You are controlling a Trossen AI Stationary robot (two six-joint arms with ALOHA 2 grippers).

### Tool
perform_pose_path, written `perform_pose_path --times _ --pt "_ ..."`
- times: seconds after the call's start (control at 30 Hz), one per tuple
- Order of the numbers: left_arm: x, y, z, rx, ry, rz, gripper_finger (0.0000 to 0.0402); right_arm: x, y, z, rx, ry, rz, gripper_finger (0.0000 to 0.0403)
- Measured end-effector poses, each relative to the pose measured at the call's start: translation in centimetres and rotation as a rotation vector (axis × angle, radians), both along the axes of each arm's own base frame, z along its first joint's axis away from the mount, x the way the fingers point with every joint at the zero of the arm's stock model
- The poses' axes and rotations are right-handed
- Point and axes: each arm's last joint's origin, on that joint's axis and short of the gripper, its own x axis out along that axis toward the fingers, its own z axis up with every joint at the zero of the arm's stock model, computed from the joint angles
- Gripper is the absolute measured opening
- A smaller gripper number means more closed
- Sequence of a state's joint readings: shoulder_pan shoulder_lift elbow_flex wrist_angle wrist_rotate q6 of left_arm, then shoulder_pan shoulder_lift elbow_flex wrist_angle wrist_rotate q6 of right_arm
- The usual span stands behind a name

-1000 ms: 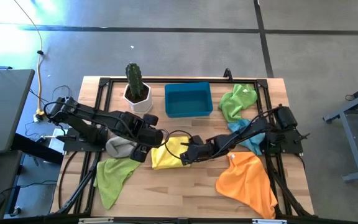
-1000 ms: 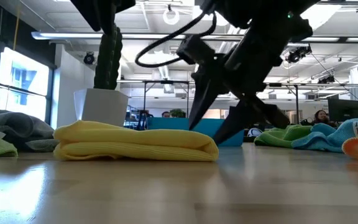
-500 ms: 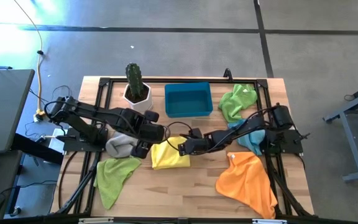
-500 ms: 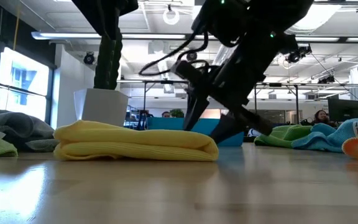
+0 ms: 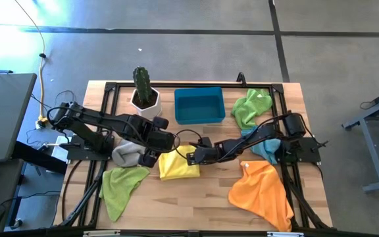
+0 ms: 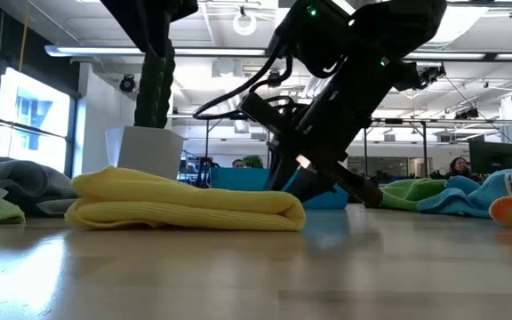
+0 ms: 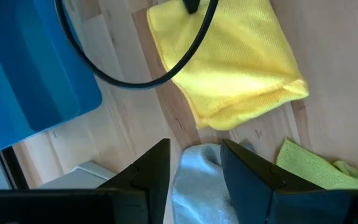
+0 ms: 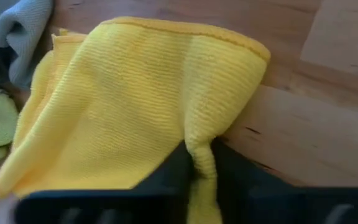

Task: Fold microfiber towels
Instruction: Put the yellow microfiber towel into the blue bin

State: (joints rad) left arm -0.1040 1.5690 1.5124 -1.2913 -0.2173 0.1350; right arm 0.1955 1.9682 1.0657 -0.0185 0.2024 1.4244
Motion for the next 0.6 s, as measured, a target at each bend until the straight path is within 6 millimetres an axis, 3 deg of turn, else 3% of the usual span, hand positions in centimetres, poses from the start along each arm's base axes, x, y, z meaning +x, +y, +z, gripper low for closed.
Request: perform_pose_path --times 0.07,0.33,0.6 --pt "-0.3 0.1 0.3 0.007 0.000 0.001 0.0131 0.0 0.0 0.0 -0.004 0.000 0.007 0.0011" --pt "-2.6 0.5 2.3 0.061 -0.049 0.024 0.0131 0.8 -1.2 0.5 0.044 -0.010 0.022 0.0004" --pt "-5.9 1.0 5.3 0.114 -0.191 0.089 0.0131 3.9 -4.2 4.2 -0.110 -0.119 0.184 0.0001"
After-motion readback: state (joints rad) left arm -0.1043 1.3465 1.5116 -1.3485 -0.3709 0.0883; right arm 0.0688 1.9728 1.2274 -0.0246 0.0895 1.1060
